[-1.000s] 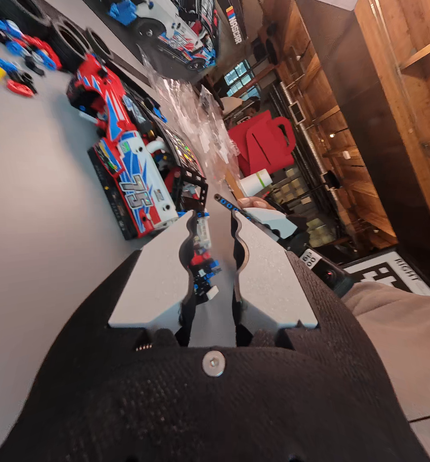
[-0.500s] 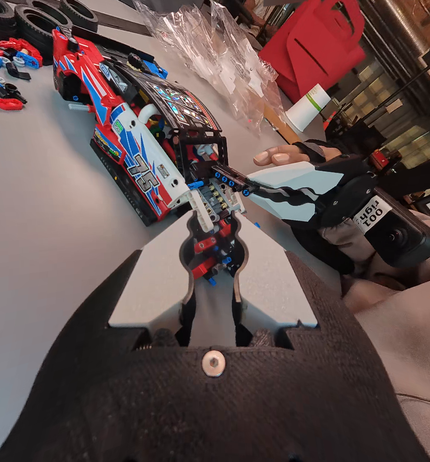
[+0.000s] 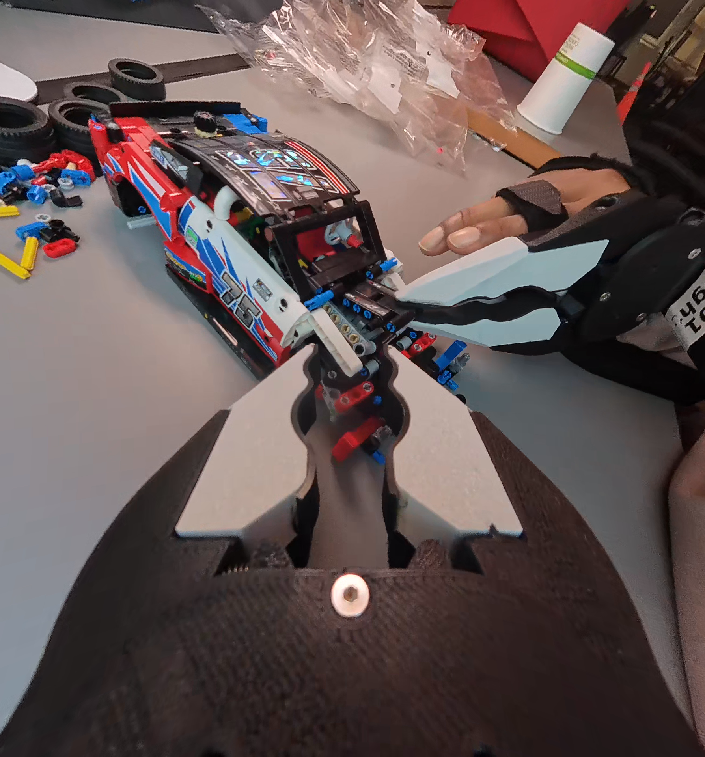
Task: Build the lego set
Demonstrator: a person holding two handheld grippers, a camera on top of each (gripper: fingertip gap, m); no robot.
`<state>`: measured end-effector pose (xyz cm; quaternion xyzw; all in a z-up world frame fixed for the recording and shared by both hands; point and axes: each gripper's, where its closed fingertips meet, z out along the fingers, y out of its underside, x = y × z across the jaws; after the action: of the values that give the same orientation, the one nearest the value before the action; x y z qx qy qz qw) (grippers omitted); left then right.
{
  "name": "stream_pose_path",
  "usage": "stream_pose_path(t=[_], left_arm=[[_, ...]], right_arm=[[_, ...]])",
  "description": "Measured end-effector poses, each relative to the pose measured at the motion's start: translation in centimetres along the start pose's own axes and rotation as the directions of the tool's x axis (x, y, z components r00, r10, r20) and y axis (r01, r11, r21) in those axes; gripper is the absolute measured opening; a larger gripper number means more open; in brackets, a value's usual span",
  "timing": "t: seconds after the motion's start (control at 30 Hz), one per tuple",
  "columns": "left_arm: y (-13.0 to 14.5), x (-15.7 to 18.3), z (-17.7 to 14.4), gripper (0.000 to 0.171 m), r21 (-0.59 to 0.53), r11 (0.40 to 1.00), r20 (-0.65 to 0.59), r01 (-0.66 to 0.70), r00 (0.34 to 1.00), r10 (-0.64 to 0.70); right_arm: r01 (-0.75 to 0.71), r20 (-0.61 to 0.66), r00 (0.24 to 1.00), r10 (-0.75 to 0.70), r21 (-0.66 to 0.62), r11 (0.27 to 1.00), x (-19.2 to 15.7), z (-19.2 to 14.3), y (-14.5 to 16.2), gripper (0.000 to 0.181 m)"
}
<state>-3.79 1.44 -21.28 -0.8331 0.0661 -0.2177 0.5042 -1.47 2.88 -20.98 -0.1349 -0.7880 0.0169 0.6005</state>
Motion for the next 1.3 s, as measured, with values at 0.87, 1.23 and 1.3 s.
stream_pose_path(t=[0.87, 1.23, 1.3], left_arm=[[-1.5, 2.1, 0.5, 0.022, 0.019, 0.894, -0.208, 0.447, 0.877, -0.434], [-1.7, 2.4, 1.2, 0.014, 0.005, 0.909, -0.181, 0.416, 0.895, -0.408], [-1.9, 2.5, 1.1, 0.014, 0.004, 0.907, -0.189, 0.422, 0.891, -0.413]], right_arm=[[0.062, -0.089, 0.994, -0.061, 0.009, 0.998, 0.7, -0.3, -0.3, 0.004], [0.051, -0.101, 0.994, -0.052, -0.016, 0.999, 0.9, -0.3, 0.0, 0.004], [0.056, -0.112, 0.992, -0.058, -0.020, 0.998, 1.1, -0.4, -0.1, 0.004]])
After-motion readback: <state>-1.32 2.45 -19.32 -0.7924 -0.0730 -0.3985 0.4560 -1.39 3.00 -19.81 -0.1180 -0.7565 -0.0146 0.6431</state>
